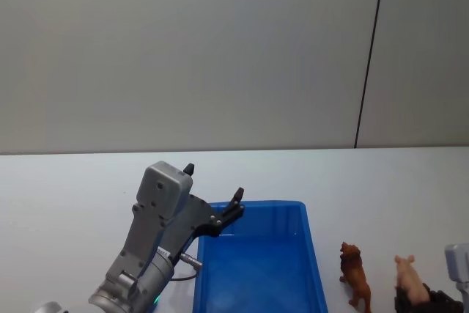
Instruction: Pick up the two dolls from the table and place them into the box.
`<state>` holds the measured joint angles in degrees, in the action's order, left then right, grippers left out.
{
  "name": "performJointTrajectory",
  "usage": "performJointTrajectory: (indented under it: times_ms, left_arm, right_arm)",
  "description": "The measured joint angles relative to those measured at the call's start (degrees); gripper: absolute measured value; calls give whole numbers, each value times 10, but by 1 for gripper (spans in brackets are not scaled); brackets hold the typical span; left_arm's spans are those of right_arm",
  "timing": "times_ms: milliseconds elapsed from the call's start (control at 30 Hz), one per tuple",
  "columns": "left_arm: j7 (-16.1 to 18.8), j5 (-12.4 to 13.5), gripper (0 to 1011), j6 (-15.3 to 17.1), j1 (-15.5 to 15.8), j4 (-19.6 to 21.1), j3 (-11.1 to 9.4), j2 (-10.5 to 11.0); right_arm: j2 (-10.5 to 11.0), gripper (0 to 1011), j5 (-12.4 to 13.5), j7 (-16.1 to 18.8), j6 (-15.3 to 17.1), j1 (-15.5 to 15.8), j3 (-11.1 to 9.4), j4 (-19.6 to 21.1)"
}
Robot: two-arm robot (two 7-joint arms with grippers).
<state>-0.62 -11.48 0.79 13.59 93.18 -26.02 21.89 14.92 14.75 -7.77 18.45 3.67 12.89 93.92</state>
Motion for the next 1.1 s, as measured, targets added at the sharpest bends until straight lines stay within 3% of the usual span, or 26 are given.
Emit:
performJointTrajectory:
  times_ms: [467, 833, 1100]
  left_arm:
    - [0, 0, 1002, 0, 0, 0, 0, 0]
    - [0, 0, 1001, 0, 0, 0, 0, 0]
    - [0, 0, 1002, 0, 0, 0, 0, 0]
  right_arm:
    - [0, 381, -33, 0, -35, 6, 1, 25]
    - [-5, 380, -52, 52, -67, -7, 6, 43]
    - [-21, 380, -59, 112, -81, -32, 16, 44]
